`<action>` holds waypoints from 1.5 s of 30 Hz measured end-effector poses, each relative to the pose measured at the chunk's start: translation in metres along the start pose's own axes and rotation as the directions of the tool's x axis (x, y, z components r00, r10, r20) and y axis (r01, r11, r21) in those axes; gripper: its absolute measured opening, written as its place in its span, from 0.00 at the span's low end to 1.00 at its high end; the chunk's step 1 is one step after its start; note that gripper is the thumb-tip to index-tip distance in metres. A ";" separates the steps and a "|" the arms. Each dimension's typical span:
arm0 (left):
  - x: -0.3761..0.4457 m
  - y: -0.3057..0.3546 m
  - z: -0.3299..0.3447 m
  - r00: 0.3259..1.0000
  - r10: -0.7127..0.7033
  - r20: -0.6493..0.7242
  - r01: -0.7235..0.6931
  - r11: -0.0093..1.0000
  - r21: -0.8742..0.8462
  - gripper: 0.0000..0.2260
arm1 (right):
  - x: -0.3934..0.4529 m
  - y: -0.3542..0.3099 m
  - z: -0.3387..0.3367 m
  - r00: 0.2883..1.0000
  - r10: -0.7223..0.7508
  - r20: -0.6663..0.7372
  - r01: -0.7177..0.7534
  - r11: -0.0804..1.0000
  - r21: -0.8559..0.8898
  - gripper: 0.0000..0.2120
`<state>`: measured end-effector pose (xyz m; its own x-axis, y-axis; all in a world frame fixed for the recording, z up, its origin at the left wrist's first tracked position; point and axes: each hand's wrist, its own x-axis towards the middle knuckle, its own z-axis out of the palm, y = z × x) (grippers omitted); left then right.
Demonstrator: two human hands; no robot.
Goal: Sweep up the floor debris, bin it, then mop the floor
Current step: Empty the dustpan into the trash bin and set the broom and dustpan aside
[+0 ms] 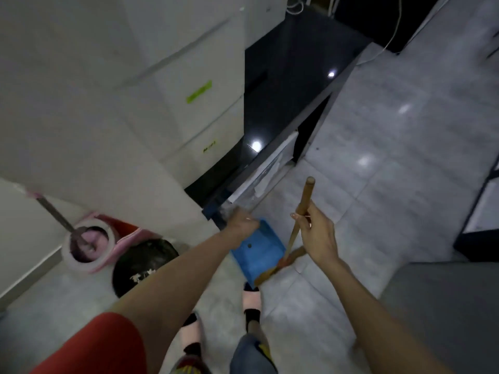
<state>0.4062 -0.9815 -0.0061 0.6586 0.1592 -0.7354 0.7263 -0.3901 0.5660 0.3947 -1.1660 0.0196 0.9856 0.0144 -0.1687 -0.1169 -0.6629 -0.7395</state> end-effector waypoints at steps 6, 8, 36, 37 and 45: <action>0.051 -0.001 0.020 0.996 -0.087 -0.013 0.085 0.993 -0.078 0.06 | 0.050 0.030 0.018 0.992 0.018 0.123 -0.022 0.999 0.029 0.07; 0.063 -0.003 0.025 0.994 -0.092 -0.056 0.089 0.995 -0.053 0.04 | 0.061 0.035 0.025 0.987 0.034 0.158 -0.042 0.998 0.047 0.07; 0.034 -0.063 0.018 0.896 0.442 0.045 -0.009 -0.084 0.996 0.30 | 0.122 0.022 0.140 0.863 -0.014 0.505 0.123 0.976 -0.182 0.02; 0.035 -0.066 0.018 0.896 0.438 0.074 -0.031 -0.106 0.994 0.31 | 0.124 0.023 0.142 0.862 -0.003 0.506 0.112 0.976 -0.185 0.03; 0.033 -0.068 0.013 0.897 0.409 0.167 -0.128 -0.123 0.984 0.32 | 0.118 0.029 0.137 0.860 0.117 0.496 -0.023 0.981 -0.192 0.18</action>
<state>0.3758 -0.9617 -0.0742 0.8549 -0.1685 -0.4907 -0.3671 -0.8648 -0.3426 0.4913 -1.0812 -0.1111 0.7735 0.3060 -0.5550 -0.1135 -0.7946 -0.5964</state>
